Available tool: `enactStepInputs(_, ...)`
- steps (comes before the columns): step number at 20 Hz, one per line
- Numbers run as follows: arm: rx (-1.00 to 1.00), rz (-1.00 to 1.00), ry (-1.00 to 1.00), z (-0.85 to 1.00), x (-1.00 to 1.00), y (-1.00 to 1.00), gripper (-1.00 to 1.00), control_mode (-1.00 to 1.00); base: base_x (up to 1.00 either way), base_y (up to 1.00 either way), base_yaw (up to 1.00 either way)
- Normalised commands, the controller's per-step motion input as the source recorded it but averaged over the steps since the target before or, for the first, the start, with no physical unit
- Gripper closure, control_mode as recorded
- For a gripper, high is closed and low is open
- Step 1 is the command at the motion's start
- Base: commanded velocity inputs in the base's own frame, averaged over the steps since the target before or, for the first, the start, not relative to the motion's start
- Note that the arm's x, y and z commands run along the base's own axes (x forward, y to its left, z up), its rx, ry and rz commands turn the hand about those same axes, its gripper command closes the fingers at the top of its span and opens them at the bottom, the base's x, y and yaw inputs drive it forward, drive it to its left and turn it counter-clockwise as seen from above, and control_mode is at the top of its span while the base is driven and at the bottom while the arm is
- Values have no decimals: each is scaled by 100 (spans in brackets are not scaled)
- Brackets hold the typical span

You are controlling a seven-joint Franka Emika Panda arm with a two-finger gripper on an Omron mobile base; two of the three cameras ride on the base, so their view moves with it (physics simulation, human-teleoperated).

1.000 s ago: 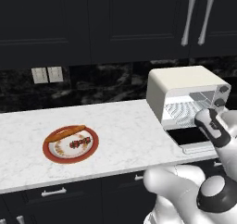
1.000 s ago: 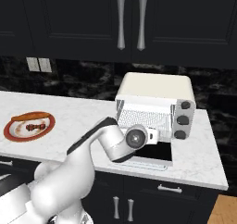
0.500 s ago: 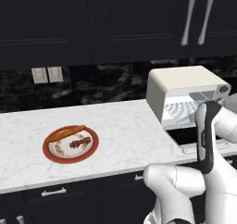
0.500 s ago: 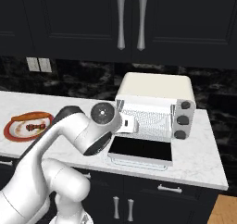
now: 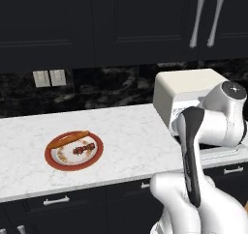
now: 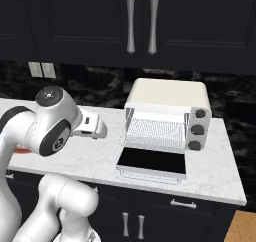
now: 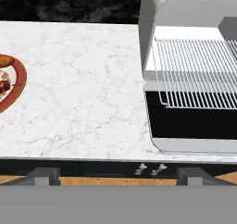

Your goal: Pick up the kebab skewer and baguette bread, and place them inside the toaster oven. Close the toaster oven door and start by setting the timer.

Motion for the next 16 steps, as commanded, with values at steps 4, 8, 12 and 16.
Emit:
enactStepInputs(4,-1,23,6,0,0,100,-100,-100,0,0,0)
enactStepInputs(8,-10,36,16,0,0,100,-100,-100,0,0,0)
enactStepInputs(12,-10,40,19,0,0,100,-100,-100,0,0,0)
enactStepInputs(16,-19,35,5,-31,-1,100,-100,-100,0,0,0)
